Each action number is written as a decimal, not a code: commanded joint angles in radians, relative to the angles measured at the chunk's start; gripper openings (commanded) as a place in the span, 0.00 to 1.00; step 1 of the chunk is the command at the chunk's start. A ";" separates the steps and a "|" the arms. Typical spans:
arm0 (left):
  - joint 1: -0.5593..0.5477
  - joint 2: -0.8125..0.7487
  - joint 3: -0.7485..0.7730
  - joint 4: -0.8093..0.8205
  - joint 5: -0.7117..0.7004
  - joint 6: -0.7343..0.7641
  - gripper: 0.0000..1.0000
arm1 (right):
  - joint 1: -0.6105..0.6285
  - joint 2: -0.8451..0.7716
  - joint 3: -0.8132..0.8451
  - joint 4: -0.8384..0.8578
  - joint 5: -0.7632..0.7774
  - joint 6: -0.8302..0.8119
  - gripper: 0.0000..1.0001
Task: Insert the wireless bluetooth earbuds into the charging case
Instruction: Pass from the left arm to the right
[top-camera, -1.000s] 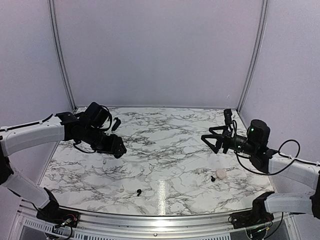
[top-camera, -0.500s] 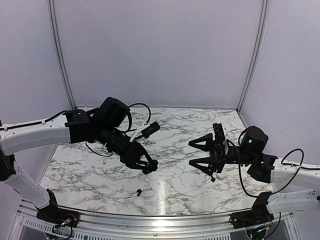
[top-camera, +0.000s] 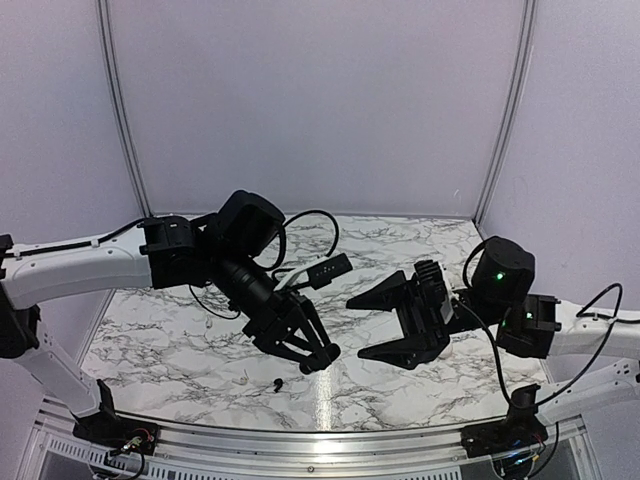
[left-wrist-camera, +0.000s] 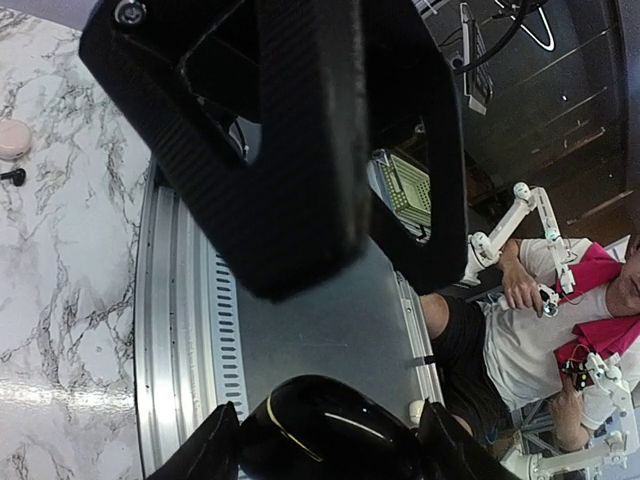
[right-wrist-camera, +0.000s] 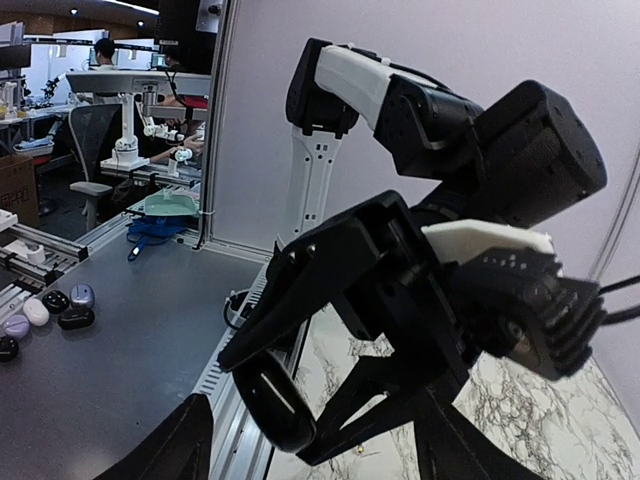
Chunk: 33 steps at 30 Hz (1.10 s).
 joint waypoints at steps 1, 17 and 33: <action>-0.021 0.044 0.034 0.013 0.081 0.025 0.41 | 0.042 0.029 0.064 -0.091 0.008 -0.071 0.69; -0.028 0.064 0.043 0.012 0.133 0.054 0.39 | 0.116 0.080 0.100 -0.158 0.034 -0.128 0.64; -0.025 0.069 0.050 0.028 0.130 0.017 0.36 | 0.134 0.062 0.156 -0.255 0.069 -0.172 0.56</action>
